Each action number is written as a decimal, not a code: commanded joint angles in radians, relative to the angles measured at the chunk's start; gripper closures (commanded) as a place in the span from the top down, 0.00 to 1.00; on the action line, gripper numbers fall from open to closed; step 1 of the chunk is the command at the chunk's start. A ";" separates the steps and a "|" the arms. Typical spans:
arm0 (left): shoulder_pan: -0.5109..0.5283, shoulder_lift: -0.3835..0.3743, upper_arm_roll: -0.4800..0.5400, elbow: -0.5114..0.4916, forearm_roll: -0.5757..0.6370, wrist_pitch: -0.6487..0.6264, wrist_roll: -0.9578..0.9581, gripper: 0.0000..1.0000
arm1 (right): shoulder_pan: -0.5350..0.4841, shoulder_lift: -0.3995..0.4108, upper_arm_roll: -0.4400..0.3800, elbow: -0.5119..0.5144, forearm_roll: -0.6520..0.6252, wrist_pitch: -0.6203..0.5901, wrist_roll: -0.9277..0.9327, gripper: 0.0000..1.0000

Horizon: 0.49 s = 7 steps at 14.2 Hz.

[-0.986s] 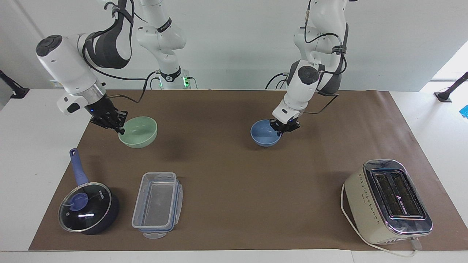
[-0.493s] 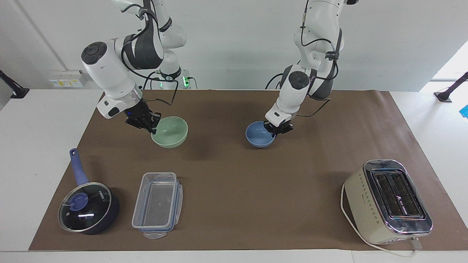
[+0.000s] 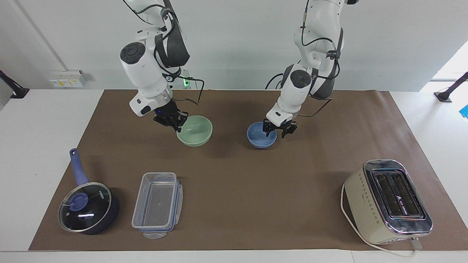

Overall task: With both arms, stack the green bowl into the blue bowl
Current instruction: 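Carry the blue bowl toward center while the right gripper lifts the green bowl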

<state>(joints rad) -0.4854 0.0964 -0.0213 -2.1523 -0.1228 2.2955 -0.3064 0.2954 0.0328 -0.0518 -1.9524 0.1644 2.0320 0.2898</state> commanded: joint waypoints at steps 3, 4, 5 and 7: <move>0.169 -0.159 0.009 0.099 0.005 -0.238 0.222 1.00 | 0.111 0.007 0.000 -0.037 0.007 0.100 0.152 0.00; 0.210 -0.173 0.009 0.150 0.005 -0.304 0.271 1.00 | 0.146 0.016 0.000 -0.037 0.007 0.146 0.192 0.00; 0.250 -0.167 0.009 0.217 0.006 -0.380 0.321 1.00 | 0.181 0.039 0.000 -0.034 0.007 0.174 0.230 0.00; 0.301 -0.149 0.009 0.360 0.017 -0.499 0.363 1.00 | 0.256 0.081 0.000 -0.028 0.004 0.247 0.330 0.00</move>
<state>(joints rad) -0.2241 -0.0860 -0.0003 -1.9229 -0.1219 1.9028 0.0213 0.4979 0.0762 -0.0486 -1.9824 0.1644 2.2135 0.5425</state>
